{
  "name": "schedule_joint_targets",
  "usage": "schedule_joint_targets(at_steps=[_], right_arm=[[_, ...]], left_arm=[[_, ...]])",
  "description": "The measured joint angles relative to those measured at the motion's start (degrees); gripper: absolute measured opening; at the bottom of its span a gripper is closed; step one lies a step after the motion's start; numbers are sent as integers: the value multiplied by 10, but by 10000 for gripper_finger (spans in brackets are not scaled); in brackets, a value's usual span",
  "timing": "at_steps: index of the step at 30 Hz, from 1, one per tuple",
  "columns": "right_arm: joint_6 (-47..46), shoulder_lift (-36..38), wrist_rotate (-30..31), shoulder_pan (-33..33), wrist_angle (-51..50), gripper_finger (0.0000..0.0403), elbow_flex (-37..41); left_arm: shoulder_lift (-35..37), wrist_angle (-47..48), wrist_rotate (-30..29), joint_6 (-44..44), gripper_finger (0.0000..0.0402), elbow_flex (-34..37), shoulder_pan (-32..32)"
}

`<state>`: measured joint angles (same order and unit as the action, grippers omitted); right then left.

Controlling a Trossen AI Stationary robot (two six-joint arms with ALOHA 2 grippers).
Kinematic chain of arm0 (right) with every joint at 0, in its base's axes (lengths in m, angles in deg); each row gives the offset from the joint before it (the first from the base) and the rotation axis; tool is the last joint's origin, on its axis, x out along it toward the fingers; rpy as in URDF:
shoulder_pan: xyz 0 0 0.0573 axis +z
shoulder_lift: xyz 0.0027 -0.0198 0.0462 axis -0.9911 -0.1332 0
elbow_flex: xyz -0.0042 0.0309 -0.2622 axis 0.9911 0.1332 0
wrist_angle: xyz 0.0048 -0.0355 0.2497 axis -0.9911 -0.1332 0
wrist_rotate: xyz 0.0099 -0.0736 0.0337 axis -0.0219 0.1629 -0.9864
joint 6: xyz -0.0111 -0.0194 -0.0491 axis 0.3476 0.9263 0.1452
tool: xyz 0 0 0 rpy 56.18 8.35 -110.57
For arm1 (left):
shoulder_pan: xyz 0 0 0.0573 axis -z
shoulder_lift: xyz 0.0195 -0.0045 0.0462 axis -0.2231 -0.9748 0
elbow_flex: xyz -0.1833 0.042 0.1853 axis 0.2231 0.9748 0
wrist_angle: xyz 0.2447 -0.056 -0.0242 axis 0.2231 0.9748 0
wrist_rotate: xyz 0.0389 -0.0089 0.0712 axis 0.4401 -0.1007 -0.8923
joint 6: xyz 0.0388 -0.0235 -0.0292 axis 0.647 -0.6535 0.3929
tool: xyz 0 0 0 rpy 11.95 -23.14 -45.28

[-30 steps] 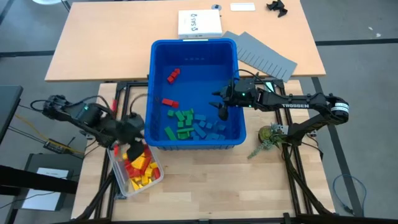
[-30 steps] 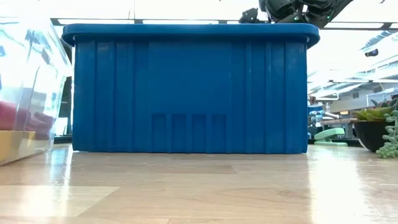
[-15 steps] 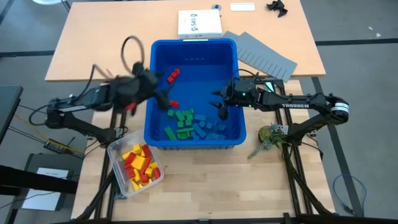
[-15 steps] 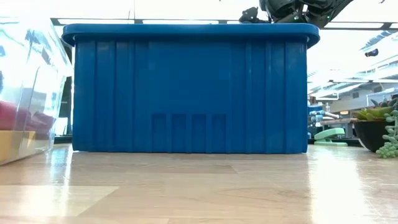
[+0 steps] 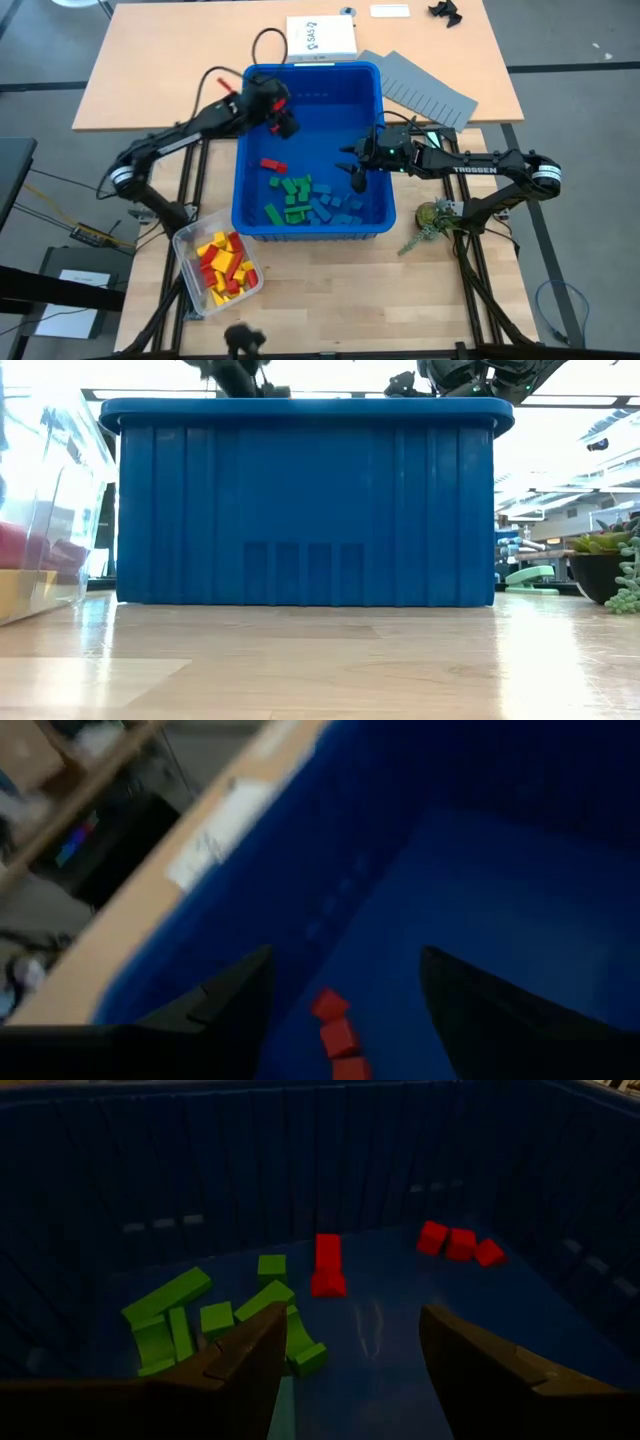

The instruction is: Sort Items/Unsort Items

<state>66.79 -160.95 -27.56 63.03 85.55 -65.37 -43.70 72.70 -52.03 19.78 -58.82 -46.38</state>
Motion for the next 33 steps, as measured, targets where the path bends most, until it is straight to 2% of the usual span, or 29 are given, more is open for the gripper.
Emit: schedule_joint_targets(at_steps=[5,9,15,19,30,33], right_arm=[[0,0,0,0,-1,229,0],[0,0,0,0,-3,229,0],[0,0,0,0,-13,229,0],[-2,0,0,0,-15,229,0],[-5,0,0,0,-14,229,0],[-5,0,0,-1,-14,229,0]], left_arm=[[-70,4,41,-2,257,-9,-49],[-133,28,23,-2,257,-54,-60],[-236,116,19,-2,257,-142,-77],[-288,171,-8,-2,257,-178,-88],[-333,250,-49,-16,257,-188,-101],[-334,257,-41,-16,257,-188,-101]])
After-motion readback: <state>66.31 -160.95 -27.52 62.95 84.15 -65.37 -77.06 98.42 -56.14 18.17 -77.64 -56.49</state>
